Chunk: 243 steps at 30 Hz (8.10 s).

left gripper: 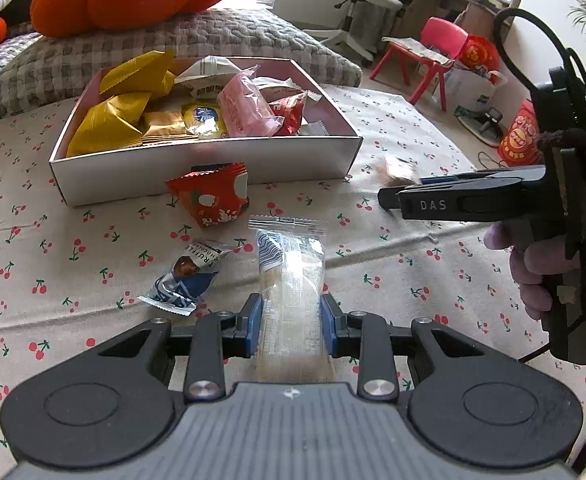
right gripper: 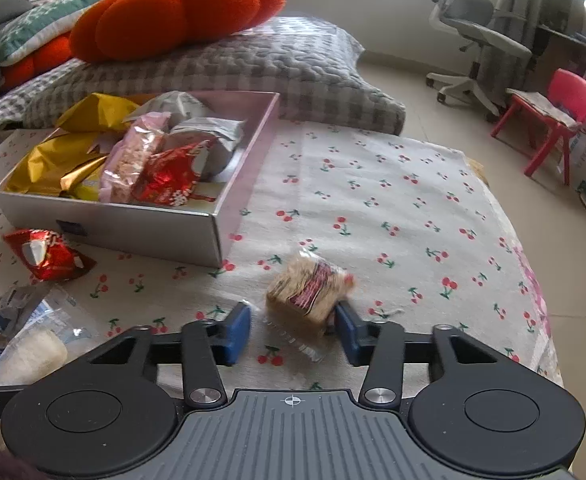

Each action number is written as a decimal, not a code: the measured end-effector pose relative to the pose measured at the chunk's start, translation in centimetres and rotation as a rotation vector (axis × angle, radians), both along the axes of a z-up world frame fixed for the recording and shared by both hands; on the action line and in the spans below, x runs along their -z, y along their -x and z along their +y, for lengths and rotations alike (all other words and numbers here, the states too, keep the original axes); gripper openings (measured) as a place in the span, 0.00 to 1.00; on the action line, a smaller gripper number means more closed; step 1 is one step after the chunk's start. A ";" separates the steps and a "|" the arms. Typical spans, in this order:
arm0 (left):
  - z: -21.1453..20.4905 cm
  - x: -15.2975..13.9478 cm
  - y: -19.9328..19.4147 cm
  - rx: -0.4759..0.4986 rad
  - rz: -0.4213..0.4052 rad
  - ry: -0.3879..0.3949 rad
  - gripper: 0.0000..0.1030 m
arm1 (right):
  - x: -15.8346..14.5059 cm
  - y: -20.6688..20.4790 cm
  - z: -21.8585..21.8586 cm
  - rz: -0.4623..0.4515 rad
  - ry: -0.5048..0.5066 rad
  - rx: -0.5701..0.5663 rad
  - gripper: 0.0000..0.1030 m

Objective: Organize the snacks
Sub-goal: 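Lift both packets and carry them over the pink box, then lower both packets into the box and open both grippers, then withdraw both grippers from the box toward the last two wrappers, then grasp the blue truffle wrapper with the left gripper while the right grasps the red candy wrapper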

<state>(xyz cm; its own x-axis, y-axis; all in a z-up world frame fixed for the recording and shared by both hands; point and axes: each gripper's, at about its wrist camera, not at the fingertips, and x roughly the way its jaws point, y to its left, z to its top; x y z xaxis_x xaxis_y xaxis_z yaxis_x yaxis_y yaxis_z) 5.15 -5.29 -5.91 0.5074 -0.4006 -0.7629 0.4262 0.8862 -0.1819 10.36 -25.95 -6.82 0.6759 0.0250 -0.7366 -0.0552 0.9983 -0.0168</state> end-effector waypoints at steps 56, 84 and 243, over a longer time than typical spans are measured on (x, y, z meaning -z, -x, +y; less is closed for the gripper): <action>1.4 -2.7 -1.6 -0.041 -0.033 0.062 0.27 | -1.9 0.0 -2.2 -0.026 -0.059 -0.136 0.44; 1.8 -4.0 -12.3 -0.207 -0.078 0.019 0.27 | -5.7 -5.3 1.6 -0.108 -0.252 -0.113 0.44; 11.0 0.4 -2.3 -0.132 -0.025 -0.017 0.22 | -1.1 -0.1 13.9 -0.109 -0.119 -0.377 0.35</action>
<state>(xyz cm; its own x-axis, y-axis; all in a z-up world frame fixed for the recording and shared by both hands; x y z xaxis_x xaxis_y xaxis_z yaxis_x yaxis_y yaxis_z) 7.40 5.67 -6.27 0.5737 -0.3165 -0.7555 0.3099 0.9376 -0.1575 10.42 -12.04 -5.73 0.6771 0.3669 -0.6379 -0.4221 0.9037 0.0716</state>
